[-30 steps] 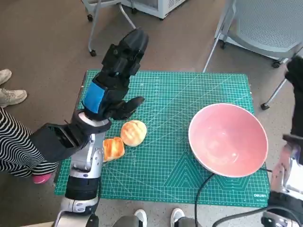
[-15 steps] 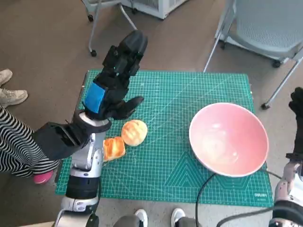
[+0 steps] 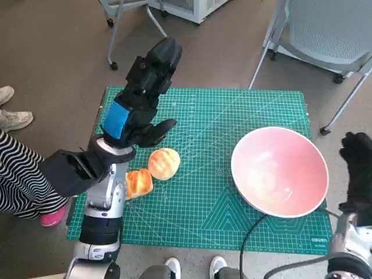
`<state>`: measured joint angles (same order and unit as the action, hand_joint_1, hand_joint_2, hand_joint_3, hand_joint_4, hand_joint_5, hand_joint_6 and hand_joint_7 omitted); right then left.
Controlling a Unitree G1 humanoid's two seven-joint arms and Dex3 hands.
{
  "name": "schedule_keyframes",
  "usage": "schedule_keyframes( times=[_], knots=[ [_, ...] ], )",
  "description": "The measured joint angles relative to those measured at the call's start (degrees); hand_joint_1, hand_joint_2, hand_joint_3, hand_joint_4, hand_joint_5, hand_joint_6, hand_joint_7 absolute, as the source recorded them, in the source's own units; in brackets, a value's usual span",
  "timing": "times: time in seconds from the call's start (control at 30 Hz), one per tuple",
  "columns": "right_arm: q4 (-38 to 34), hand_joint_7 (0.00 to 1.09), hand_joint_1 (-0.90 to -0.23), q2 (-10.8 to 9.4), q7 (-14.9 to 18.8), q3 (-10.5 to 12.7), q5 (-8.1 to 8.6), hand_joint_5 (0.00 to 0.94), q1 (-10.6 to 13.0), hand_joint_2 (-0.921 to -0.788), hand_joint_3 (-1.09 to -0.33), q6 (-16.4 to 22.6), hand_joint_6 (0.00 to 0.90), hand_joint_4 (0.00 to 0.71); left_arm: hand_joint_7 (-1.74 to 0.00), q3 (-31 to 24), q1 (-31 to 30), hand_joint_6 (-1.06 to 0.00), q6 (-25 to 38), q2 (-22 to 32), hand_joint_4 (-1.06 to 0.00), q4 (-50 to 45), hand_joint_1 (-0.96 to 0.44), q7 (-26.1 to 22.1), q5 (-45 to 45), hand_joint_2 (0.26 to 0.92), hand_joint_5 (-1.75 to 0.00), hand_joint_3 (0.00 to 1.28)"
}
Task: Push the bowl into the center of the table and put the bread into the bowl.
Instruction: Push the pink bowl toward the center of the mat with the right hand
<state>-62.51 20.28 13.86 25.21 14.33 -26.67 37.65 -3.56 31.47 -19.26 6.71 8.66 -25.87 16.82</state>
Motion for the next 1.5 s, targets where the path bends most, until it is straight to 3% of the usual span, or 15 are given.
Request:
schedule_keyframes(
  times=[0.77, 1.5],
  knots=[
    [-1.3, 0.46, -0.562, -7.1, 3.5, -1.9, 1.12, 0.007, -2.4, -0.921, -0.813, 0.0, 0.044, 0.133, -0.33, -1.2, 0.0, 0.00, 0.8, 1.9, -0.01, -0.2, -0.69, -1.5, 1.5, 0.921, 0.00, 0.35],
    [-0.4, 0.46, -0.604, -10.9, 8.0, -3.0, 3.19, 0.002, -6.0, -0.921, -0.782, -0.8, 0.027, 0.129, -0.34, -1.3, 0.0, 0.00, 0.3, 2.0, -0.01, -0.3, -0.68, -0.9, 0.8, 0.921, 0.00, 0.37]
  ],
)
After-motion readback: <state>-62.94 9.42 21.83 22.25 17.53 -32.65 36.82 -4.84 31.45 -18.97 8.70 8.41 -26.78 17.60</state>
